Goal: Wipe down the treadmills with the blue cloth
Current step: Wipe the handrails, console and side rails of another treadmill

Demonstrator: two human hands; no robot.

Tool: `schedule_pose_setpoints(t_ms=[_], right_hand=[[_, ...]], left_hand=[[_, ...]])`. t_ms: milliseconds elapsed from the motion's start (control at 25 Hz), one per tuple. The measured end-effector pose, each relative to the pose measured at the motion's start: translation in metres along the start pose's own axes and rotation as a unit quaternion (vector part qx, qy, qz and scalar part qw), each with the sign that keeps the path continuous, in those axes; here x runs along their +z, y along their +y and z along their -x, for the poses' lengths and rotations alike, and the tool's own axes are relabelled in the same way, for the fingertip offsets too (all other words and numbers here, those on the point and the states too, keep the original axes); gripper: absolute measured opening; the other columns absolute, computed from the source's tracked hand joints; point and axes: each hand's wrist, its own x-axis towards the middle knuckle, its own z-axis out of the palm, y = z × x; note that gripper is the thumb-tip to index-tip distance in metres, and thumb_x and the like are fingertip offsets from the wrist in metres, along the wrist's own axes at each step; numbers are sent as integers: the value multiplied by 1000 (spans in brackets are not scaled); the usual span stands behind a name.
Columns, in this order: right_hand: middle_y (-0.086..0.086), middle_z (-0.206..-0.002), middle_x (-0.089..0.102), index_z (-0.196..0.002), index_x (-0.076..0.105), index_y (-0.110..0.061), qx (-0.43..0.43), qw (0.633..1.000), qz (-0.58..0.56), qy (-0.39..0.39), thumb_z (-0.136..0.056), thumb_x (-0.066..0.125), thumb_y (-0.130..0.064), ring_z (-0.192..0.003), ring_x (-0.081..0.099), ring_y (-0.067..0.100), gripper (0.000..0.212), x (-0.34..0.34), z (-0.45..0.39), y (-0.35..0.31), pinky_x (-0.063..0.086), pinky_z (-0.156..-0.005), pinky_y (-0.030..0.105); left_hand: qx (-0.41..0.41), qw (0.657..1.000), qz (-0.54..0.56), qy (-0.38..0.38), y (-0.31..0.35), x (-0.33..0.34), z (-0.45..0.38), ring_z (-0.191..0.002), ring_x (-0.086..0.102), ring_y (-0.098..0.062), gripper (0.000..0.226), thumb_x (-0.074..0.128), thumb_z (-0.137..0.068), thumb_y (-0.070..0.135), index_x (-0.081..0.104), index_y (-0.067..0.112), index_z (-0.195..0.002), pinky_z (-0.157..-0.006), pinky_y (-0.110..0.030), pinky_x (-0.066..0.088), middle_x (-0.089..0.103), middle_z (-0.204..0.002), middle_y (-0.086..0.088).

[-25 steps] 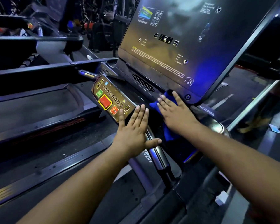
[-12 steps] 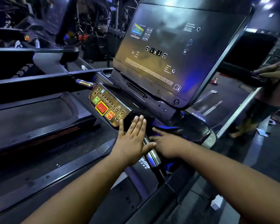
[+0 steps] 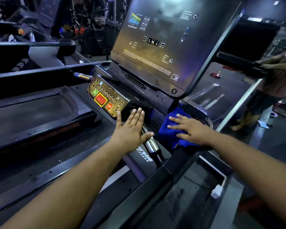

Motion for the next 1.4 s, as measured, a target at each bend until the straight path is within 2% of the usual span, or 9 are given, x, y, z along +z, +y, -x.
schedule_pose_setpoints(t_ms=[120,240,360,520,680,880,1160,1280,1400], right_hand=[[-12,-148,48,-128,64,-37,142,976,-87,142,-84,31,-62,-144,35,15,60,30,38,-46,34,-110,49],[-20,-133,61,-127,62,-39,121,965,-143,184,-87,32,-58,-132,47,6,53,45,64,-95,31,-109,48],[-11,-141,56,-135,57,-35,87,974,-121,171,-88,39,-55,-133,48,11,55,44,63,-75,34,-108,51],[-3,-159,34,-138,55,-33,313,923,-119,187,-77,29,-67,-148,27,17,75,45,54,-89,14,-119,56],[-9,-148,49,-134,58,-29,248,936,-126,214,-82,28,-63,-144,33,16,69,57,75,-190,17,-118,53],[2,-130,64,-128,63,-24,268,938,-120,185,-85,31,-52,-123,57,25,60,32,43,-162,40,-100,44],[-3,-166,5,-157,13,-27,261,963,-56,33,-94,45,-60,-152,12,25,78,22,3,-183,12,-120,57],[-8,-165,13,-152,28,-40,318,934,-87,138,-91,41,-61,-152,9,22,66,45,57,-213,8,-116,63],[2,-159,33,-145,47,-32,267,892,-202,304,-87,36,-60,-150,17,27,65,78,89,-245,17,-119,55]], left_hand=[[4,1000,5,-3,2,2,-1,-149,-23,-13,91,2,-88,76,-16,17,-155,-113,-62,-22,-24,-163,3],[12,1000,4,-9,4,0,6,-150,-21,-13,89,3,-90,73,-14,16,-155,-113,-61,-21,-22,-163,1],[45,999,12,-20,10,0,25,-150,-21,-13,84,11,-95,69,-14,17,-156,-115,-63,-17,-22,-163,2],[63,997,13,-51,12,3,45,-151,-16,-13,84,21,-97,67,-13,17,-156,-114,-66,-15,-21,-164,3],[61,991,92,-77,10,2,68,-152,-10,-11,76,30,-101,54,-7,18,-158,-114,-62,-15,-13,-166,3],[64,976,162,-130,8,-7,115,-152,-10,-9,74,34,-102,45,-5,18,-158,-118,-59,-13,-13,-166,4],[61,971,169,-160,17,-21,174,-152,-10,-9,86,34,-97,63,-6,18,-158,-120,-55,-11,-13,-166,4],[60,976,160,-138,15,-21,189,-152,-9,-9,80,31,-99,59,-5,18,-158,-121,-55,-9,-13,-166,5],[56,974,181,-120,17,-19,189,-152,-9,-7,75,30,-101,53,-5,20,-158,-121,-55,-8,-11,-166,6]])
